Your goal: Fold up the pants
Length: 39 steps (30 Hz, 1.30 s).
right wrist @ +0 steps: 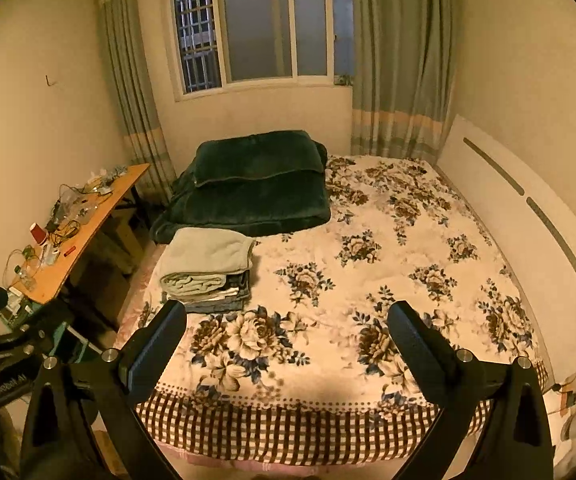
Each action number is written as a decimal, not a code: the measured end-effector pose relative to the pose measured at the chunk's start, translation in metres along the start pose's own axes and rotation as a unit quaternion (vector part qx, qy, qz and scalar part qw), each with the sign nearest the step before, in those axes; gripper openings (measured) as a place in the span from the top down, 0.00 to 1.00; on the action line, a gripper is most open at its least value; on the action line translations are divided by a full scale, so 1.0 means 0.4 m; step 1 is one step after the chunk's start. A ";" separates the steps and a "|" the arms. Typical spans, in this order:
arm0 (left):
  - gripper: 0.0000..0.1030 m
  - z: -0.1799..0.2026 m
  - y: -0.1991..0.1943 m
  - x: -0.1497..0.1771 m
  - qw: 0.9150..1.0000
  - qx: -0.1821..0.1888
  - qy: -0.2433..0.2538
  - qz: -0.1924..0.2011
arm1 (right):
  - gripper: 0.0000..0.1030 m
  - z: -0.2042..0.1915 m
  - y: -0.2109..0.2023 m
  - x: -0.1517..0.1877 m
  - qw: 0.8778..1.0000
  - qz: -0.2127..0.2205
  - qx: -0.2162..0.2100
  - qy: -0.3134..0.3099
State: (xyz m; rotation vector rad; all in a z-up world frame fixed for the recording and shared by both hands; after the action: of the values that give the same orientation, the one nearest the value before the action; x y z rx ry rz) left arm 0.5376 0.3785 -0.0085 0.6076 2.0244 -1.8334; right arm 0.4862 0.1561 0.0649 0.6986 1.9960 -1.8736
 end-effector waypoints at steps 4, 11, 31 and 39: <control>0.00 -0.002 0.005 -0.005 1.000 0.003 0.000 0.003 | 0.01 -0.003 0.015 -0.005 1.000 -0.005 -0.004 -0.001; 0.00 -0.006 0.009 -0.015 1.000 -0.001 -0.002 0.012 | 0.00 -0.006 0.026 -0.003 1.000 -0.002 -0.006 0.001; 0.00 -0.020 0.010 -0.018 1.000 -0.003 -0.010 0.016 | 0.00 -0.015 0.031 -0.002 1.000 -0.002 -0.004 -0.001; 0.00 -0.021 0.010 -0.010 1.000 -0.009 -0.009 0.021 | 0.00 -0.014 0.035 0.007 1.000 -0.005 -0.003 -0.005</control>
State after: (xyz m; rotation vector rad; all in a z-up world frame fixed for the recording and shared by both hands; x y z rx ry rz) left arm 0.5433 0.3867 -0.0088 0.6202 2.0003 -1.7880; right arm 0.4922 0.1625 0.0521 0.6777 2.0024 -1.8719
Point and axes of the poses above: each gripper's, at about its wrist camera, not at the fingertips, and y roughly the way its jaws point, z to its right, x to its underside, the point moved 1 cm from there along y, roughly the way its jaws point, and after that the axes turned 14 degrees about -z, right-handed, at the moved point
